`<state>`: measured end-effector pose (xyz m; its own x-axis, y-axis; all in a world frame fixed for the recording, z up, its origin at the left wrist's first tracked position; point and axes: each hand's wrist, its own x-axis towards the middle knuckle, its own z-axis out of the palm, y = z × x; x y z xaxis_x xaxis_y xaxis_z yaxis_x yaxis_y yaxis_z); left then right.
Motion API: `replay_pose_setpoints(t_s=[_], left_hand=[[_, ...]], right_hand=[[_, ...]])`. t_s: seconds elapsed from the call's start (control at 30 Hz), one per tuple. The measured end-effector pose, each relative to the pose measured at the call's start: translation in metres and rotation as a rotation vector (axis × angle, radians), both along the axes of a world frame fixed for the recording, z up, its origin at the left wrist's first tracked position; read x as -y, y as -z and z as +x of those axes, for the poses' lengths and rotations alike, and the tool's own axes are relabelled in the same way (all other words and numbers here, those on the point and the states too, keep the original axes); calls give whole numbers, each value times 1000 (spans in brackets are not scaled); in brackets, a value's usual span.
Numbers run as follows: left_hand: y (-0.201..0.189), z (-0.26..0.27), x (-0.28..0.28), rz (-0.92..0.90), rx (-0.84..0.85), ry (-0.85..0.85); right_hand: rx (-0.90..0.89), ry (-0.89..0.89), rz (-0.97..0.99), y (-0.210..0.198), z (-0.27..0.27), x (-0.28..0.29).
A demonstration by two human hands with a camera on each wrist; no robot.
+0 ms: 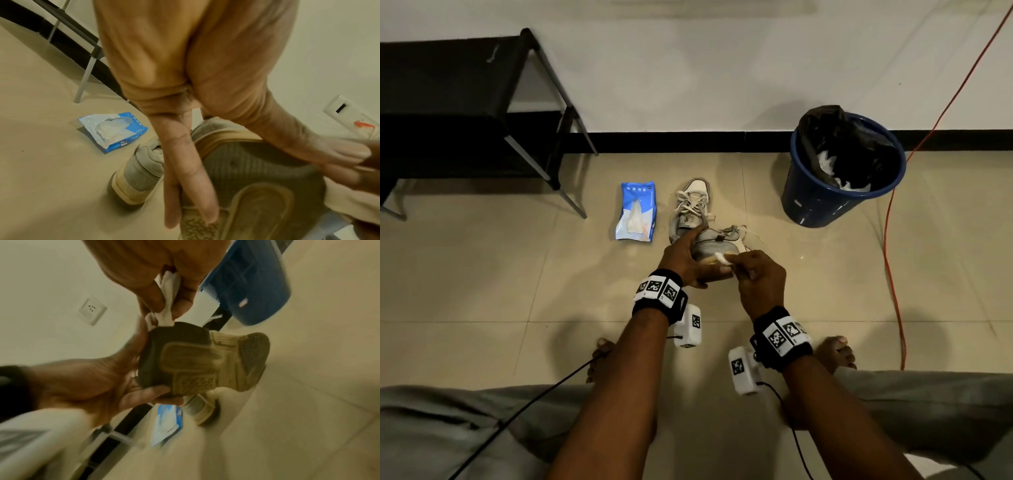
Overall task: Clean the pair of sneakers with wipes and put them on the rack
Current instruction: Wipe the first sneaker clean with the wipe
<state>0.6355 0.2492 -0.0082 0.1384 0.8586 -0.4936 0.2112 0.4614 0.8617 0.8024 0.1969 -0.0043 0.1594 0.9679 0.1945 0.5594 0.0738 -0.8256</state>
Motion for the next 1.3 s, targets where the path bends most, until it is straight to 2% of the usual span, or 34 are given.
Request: replay_pose_setpoints(t_s=[0.1,0.23,0.37,0.5,0.63,0.73,0.77,0.9,1.0,1.1,1.23,1.3], left_hand=[[5,3,0,55,-66,-16],[2,7,2,27,-52,-40],[-1,13,-4,83,-119,-16],[-3,16,-8,91,-110,-12],[-16,21,-12,-19,24,-66],[-24,26,-15,-59,32,-113],[-25,29,-17,-67,40,-127],[-27,30,-17,-131,64,-178],[-23,26,-16,-123,60,-148],[-19,25,-12,-102,-17,-47],[-17,20,-12,-26,-261,41],[-11,15,-11,-12,-356,99]], right_hand=[[-113,222,-84,7,9,-11],[32,9,31,-3,-3,4],[-56,275,-64,6,14,-5],[4,77,87,-7,6,10],[-58,217,49,-2,12,-3],[10,41,173,-8,-4,12],[13,34,182,-6,-5,14],[-150,267,58,7,8,3],[-206,304,32,10,13,8],[-367,364,-41,12,15,-2],[-258,156,-22,9,-3,-2],[-304,252,-137,19,2,-9]])
